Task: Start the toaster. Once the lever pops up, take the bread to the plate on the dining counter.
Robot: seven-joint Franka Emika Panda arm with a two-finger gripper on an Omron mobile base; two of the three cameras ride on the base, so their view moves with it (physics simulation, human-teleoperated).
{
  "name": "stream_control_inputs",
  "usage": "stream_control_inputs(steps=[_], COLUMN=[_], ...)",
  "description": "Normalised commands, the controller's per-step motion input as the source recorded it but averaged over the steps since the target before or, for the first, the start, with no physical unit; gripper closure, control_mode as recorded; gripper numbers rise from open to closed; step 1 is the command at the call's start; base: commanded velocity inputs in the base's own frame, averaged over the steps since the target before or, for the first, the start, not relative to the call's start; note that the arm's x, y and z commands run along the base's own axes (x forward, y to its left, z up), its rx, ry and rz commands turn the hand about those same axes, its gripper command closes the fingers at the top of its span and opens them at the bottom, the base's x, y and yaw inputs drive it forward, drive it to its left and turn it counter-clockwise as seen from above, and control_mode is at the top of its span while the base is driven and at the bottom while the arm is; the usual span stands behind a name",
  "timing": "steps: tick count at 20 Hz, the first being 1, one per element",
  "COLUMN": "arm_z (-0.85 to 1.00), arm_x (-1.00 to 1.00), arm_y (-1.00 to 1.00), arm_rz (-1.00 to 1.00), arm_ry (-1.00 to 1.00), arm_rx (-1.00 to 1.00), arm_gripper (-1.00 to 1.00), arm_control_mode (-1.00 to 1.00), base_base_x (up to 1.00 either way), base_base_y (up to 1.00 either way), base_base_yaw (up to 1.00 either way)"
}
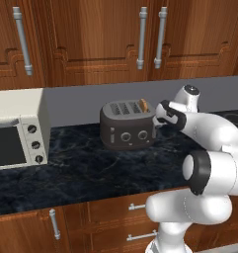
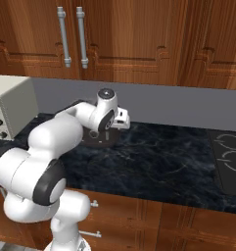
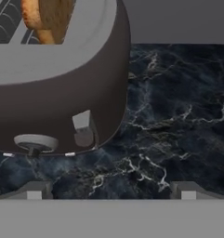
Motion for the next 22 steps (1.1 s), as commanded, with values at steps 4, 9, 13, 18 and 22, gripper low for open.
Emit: stream_control_inputs(steps=[4, 9, 13, 18, 22], arm_z=[-0.12, -0.01, -0.01, -0.05, -0.08], arm_x=[0.17, 0.23, 0.15, 0.10, 0.07], arm_y=[0.00, -0.02, -0.05, -0.04, 0.00], arm_rz=[0.00, 0.00, 0.00, 0.00, 0.00], arm_ry=[0.00, 0.00, 0.00, 0.00, 0.00], arm_rx=[0.00, 0.00, 0.00, 0.00, 0.00], arm_gripper=[-1.00, -1.00, -1.00, -1.00, -1.00], arm_control_mode=[-1.00, -1.00, -1.00, -1.00, -1.00], base_base_x=[0.00, 0.00, 0.00, 0.00, 0.00], base_base_y=[0.00, 0.00, 0.00, 0.00, 0.00], base_base_yaw=[0.00, 0.00, 0.00, 0.00, 0.00])
